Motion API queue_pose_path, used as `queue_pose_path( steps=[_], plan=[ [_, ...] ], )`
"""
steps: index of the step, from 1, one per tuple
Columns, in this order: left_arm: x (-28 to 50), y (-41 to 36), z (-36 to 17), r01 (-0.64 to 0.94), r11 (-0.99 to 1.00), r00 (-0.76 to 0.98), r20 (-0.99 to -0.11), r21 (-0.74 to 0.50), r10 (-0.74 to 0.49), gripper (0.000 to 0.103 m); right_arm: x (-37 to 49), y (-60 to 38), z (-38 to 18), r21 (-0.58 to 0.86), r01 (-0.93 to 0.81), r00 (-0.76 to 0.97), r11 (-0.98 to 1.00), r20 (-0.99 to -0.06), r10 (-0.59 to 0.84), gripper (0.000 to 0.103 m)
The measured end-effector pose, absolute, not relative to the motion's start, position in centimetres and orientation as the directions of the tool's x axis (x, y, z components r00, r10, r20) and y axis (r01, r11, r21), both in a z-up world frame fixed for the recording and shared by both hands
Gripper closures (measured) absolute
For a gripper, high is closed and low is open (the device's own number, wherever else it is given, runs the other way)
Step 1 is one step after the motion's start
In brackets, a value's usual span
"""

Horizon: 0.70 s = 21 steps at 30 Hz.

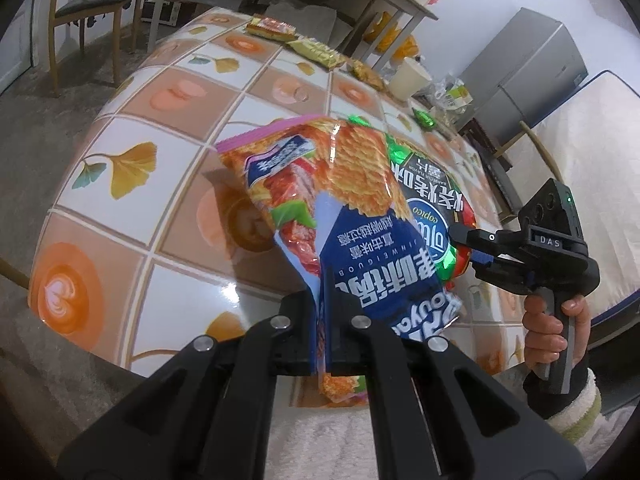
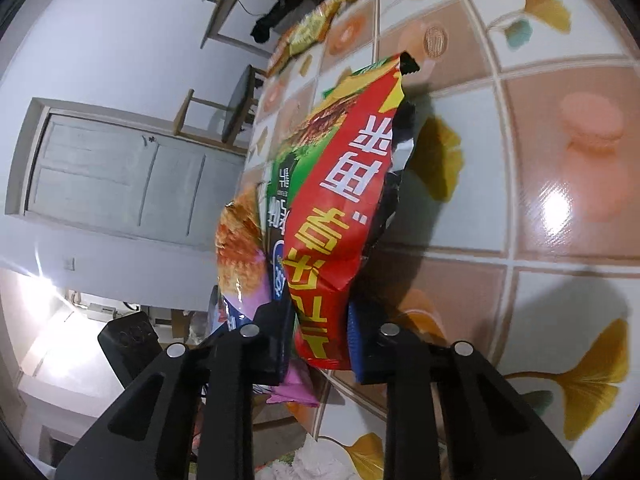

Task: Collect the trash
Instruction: 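Grasp the red-and-green snack bag with the right tool while the left tool holds its bag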

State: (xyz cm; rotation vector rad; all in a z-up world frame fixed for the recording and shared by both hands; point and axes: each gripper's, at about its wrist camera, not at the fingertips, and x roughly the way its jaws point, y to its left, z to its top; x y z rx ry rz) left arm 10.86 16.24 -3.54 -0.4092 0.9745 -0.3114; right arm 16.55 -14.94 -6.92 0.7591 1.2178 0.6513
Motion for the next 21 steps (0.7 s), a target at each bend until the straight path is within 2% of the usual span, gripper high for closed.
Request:
queue_pose_path(
  steps=[12, 21],
  plan=[
    [11.5, 14.7, -0.7, 0.140, 0.866, 0.564, -0.681, -0.480, -0.468, 0.103, 14.7, -20.4, -2.5, 0.762, -0.093, 0.376, 0.641, -0.570, 0.731, 0.083],
    [11.9, 13.4, 0.6, 0.188, 0.859, 0.571, -0.658, -0.477, -0.491, 0.103, 13.0, -25.1, -0.4, 0.768, -0.075, 0.476, 0.636, -0.533, 0.700, 0.083]
  ],
)
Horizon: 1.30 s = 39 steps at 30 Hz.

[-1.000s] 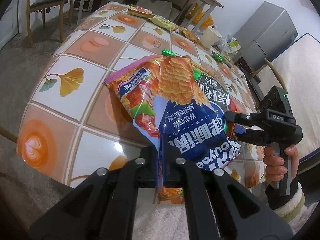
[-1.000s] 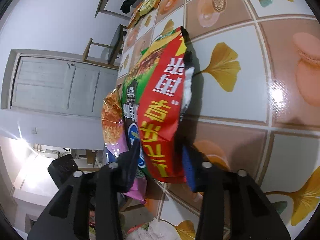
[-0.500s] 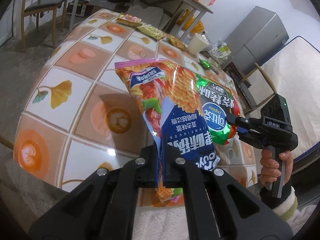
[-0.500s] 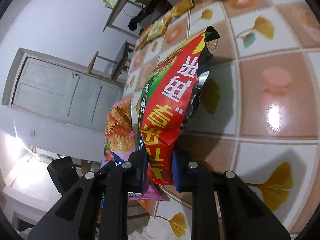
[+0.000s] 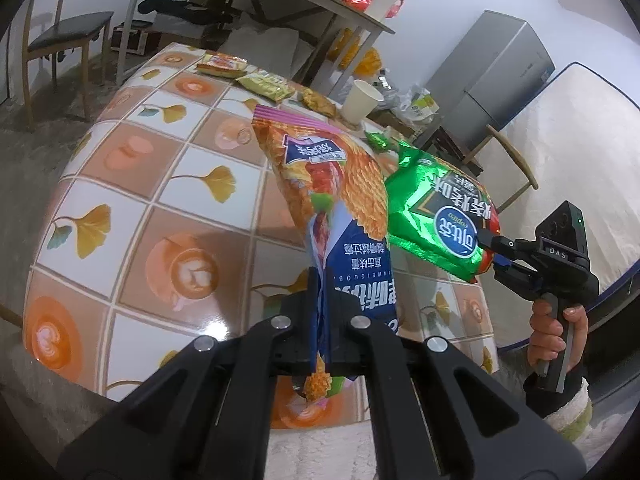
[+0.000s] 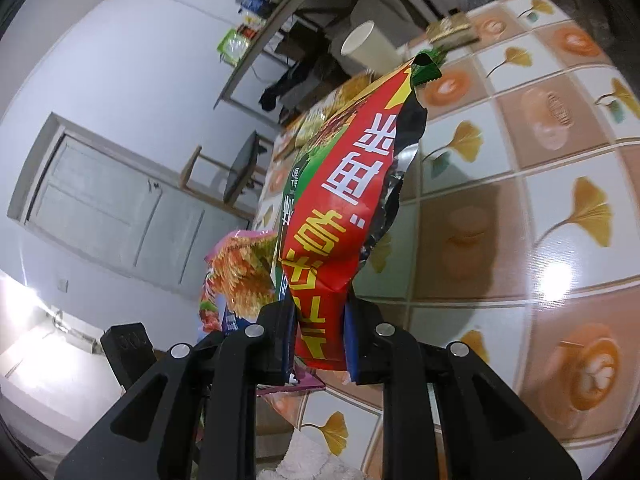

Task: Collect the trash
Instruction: 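Carry both snack bags over the blue wastebasket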

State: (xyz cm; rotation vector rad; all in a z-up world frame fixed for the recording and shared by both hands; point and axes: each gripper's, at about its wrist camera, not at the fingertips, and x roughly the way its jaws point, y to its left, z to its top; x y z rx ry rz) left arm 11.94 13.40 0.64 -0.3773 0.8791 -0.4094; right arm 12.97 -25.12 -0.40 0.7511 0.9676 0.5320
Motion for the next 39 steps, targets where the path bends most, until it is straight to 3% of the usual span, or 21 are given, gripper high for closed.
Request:
queue_pose_path(
  steps=[12, 20, 30, 39],
  plan=[
    [12.5, 9.3, 2.9, 0.304, 0.815, 0.539, -0.616, -0.493, -0.574, 0.103, 7.2, -32.7, 2.1, 0.768, -0.025, 0.644, 0.640, -0.477, 0.598, 0.083],
    [13.0, 2.3, 5.4, 0.483, 0.737, 0.474, -0.566, -0.473, -0.674, 0.103, -1.5, -42.0, 4.5, 0.723, 0.122, 0.806, 0.680, -0.471, 0.357, 0.083],
    [12.4, -9.7, 5.8, 0.644, 0.623, 0.333, -0.571, -0.444, -0.751, 0.103, -14.9, -52.7, 3.1, 0.621, 0.445, 0.831, 0.645, -0.554, -0.040, 0.083],
    [10.4, -18.8, 5.5, 0.717, 0.559, 0.249, -0.596, -0.417, -0.764, 0.103, -17.4, -57.2, -1.9, 0.510, 0.629, 0.721, 0.586, -0.665, -0.195, 0.083]
  ],
)
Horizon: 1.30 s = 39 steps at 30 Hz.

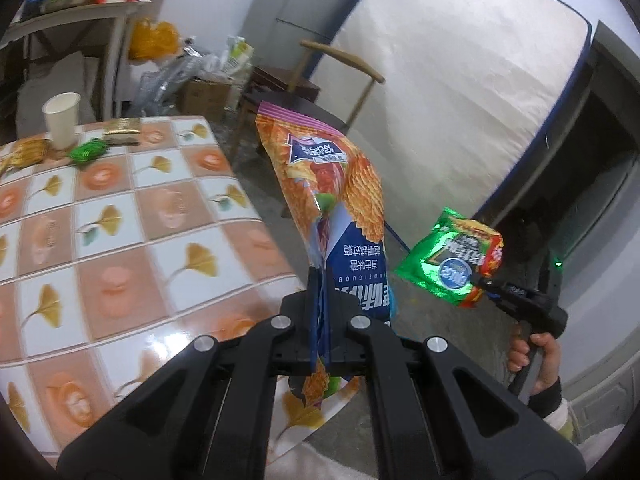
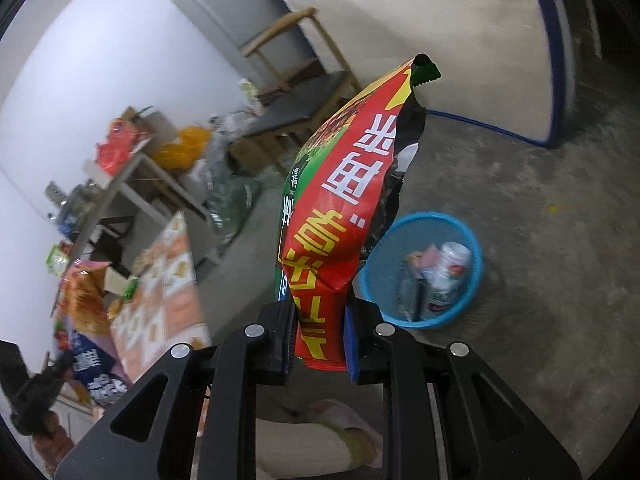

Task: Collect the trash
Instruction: 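Carry both snack bags over the blue wastebasket, then lower the red-and-green bag into the wastebasket and open the right tool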

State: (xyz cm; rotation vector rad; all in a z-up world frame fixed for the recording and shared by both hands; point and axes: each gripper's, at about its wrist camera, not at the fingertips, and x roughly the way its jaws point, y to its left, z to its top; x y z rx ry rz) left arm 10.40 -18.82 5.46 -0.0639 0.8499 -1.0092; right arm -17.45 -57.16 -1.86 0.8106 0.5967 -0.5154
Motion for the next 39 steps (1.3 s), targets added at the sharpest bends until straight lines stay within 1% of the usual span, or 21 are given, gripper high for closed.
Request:
queue_pose_path(
  steps=[3, 5, 9, 13, 17, 20, 22, 23, 25, 28, 31, 36, 38, 39],
  plan=[
    [9.8, -21.7, 4.7, 0.735, 0.543, 0.216, -0.618, -0.407, -0.756, 0.103, -17.3, -58.9, -4.9, 0.526, 0.657, 0.698, 0.539, -0.696, -0.171, 0.083],
    [9.7, -22.8, 4.2, 0.743, 0.535, 0.196, -0.633, -0.403, -0.749, 0.103, -16.3, -60.0, -7.8, 0.599, 0.650, 0.712, 0.468, -0.695, -0.098, 0.083],
    [9.7, -25.0, 3.2, 0.755, 0.528, 0.166, -0.665, -0.389, -0.728, 0.103, -15.4, -62.2, -13.3, 0.694, 0.654, 0.726, 0.302, -0.688, 0.010, 0.083],
    [10.3, -26.5, 2.1, 0.755, 0.531, 0.146, -0.690, -0.386, -0.709, 0.103, -13.5, -64.4, -18.4, 0.691, 0.701, 0.694, 0.178, -0.718, 0.054, 0.083],
    [11.0, -27.5, 1.4, 0.749, 0.540, 0.137, -0.708, -0.384, -0.693, 0.103, -10.0, -66.8, -22.7, 0.640, 0.761, 0.638, 0.105, -0.768, 0.060, 0.081],
    [11.4, -28.3, 0.9, 0.746, 0.548, 0.134, -0.720, -0.380, -0.681, 0.103, -8.0, -68.4, -25.5, 0.610, 0.789, 0.606, 0.071, -0.793, 0.066, 0.076],
    [11.8, -29.0, 0.6, 0.742, 0.552, 0.129, -0.727, -0.381, -0.675, 0.103, -6.6, -68.9, -27.4, 0.597, 0.800, 0.594, 0.054, -0.802, 0.066, 0.056],
    [11.8, -29.3, 0.5, 0.741, 0.552, 0.125, -0.729, -0.383, -0.673, 0.103, -6.8, -69.5, -27.9, 0.585, 0.810, 0.582, 0.049, -0.811, 0.062, 0.053],
    [12.0, -30.2, 0.4, 0.742, 0.548, 0.115, -0.732, -0.386, -0.671, 0.103, -7.0, -69.7, -28.5, 0.580, 0.814, 0.578, 0.029, -0.814, 0.054, 0.050],
    [12.1, -32.1, 0.1, 0.754, 0.532, 0.099, -0.734, -0.386, -0.672, 0.103, -8.8, -69.9, -28.0, 0.631, 0.776, 0.631, 0.019, -0.776, 0.013, 0.045],
    [11.9, -34.2, -0.2, 0.771, 0.508, 0.076, -0.737, -0.384, -0.672, 0.103, -10.3, -70.5, -27.6, 0.633, 0.773, 0.634, 0.033, -0.773, -0.031, 0.045],
    [10.9, -36.3, -0.7, 0.788, 0.471, 0.036, -0.735, -0.396, -0.677, 0.103, -9.1, -71.4, -29.4, 0.574, 0.815, 0.571, 0.080, -0.819, 0.051, 0.045],
    [10.5, -36.5, -0.9, 0.793, 0.465, 0.028, -0.737, -0.395, -0.675, 0.103, -7.7, -71.2, -30.2, 0.554, 0.824, 0.546, 0.114, -0.832, 0.097, 0.057],
    [10.5, -36.4, -0.9, 0.793, 0.466, 0.029, -0.740, -0.393, -0.672, 0.103, -7.3, -71.2, -30.4, 0.549, 0.826, 0.539, 0.124, -0.835, 0.109, 0.060]
  ],
)
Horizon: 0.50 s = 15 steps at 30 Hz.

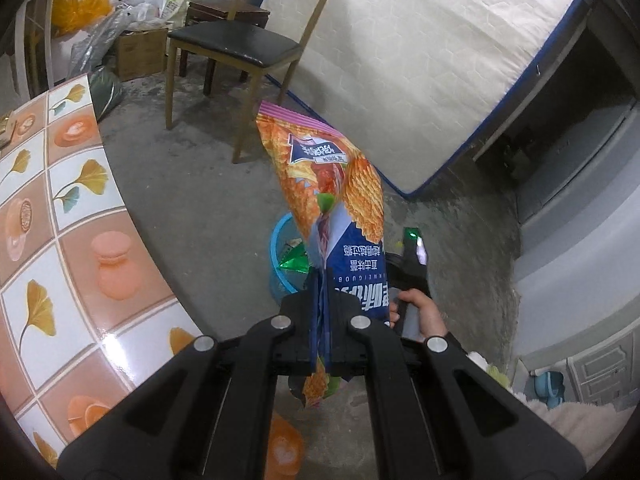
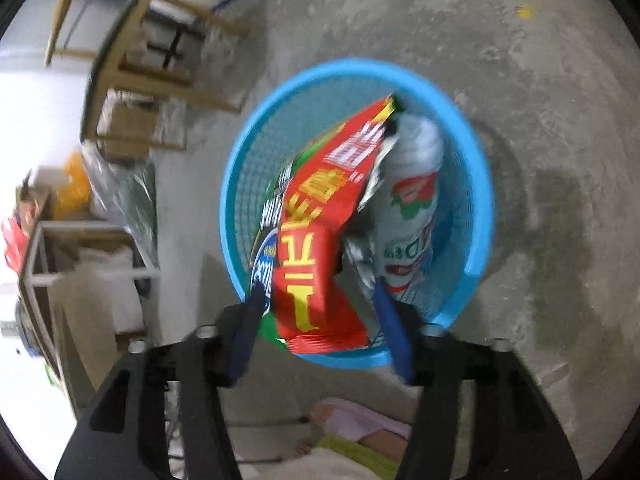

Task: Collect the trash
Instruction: 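Lower the red-and-green bag into the wastebasket and open the right tool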

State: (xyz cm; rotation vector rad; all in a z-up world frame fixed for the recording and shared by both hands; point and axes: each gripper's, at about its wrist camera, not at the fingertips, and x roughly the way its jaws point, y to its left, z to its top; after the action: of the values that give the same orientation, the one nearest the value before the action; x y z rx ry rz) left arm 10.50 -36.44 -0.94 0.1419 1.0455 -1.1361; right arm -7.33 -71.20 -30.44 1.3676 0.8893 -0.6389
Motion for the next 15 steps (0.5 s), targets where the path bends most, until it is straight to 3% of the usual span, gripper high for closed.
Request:
queue_pose_path(
  steps=[9, 15],
  plan=[
    [11.5, -35.1, -1.4, 0.771, 0.507, 0.051, -0.756, -0.385, -0.652, 0.103, -3.2, -70.9, -28.6, 0.272, 0.898, 0.321, 0.347, -0.943, -0.093, 0.063],
    [11.8, -34.8, -1.6, 0.761, 0.515, 0.051, -0.755, -0.395, -0.654, 0.103, -1.2, -70.1, -27.2, 0.115, 0.890, 0.232, 0.441, -0.947, -0.221, 0.068]
  ],
)
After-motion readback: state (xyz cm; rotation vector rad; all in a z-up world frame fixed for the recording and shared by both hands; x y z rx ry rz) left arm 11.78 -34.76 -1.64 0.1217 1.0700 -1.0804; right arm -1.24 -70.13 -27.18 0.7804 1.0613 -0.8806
